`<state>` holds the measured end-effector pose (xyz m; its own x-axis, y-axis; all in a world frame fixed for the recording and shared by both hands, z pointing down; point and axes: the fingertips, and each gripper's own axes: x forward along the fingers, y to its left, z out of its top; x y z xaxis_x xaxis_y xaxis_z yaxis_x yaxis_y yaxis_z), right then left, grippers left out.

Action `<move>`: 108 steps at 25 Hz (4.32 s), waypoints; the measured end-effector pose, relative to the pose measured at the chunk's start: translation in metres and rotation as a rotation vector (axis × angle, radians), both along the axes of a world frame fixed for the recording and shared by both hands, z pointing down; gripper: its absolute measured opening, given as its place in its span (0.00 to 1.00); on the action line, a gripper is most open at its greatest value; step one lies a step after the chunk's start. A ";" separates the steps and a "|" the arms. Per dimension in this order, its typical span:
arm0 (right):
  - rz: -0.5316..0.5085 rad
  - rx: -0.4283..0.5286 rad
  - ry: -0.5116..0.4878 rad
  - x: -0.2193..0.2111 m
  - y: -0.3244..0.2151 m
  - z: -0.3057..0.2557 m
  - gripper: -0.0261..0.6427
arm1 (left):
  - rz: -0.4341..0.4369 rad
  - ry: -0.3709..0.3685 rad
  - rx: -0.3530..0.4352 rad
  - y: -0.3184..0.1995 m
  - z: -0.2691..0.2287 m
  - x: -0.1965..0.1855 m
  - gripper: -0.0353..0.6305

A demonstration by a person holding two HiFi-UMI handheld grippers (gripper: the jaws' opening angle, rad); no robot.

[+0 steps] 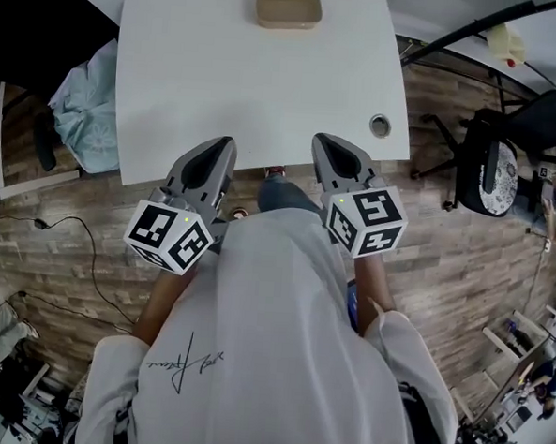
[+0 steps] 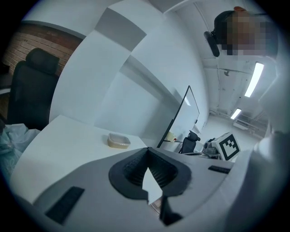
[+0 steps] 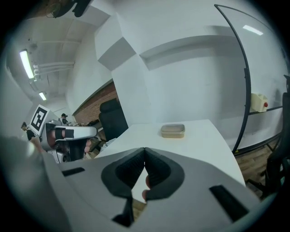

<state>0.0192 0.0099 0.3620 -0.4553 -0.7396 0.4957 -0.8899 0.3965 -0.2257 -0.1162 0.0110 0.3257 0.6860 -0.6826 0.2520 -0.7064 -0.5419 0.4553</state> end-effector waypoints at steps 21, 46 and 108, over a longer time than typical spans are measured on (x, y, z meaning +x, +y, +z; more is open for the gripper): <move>-0.067 -0.057 -0.153 0.067 -0.104 0.033 0.05 | -0.086 -0.082 0.007 -0.063 0.008 0.069 0.06; 0.034 -0.090 -0.248 0.092 -0.176 0.057 0.05 | -0.015 -0.133 0.019 -0.117 0.017 0.069 0.06; 0.241 -0.392 -0.888 0.082 -0.275 0.172 0.18 | 0.019 -0.085 -0.149 -0.131 0.057 0.065 0.06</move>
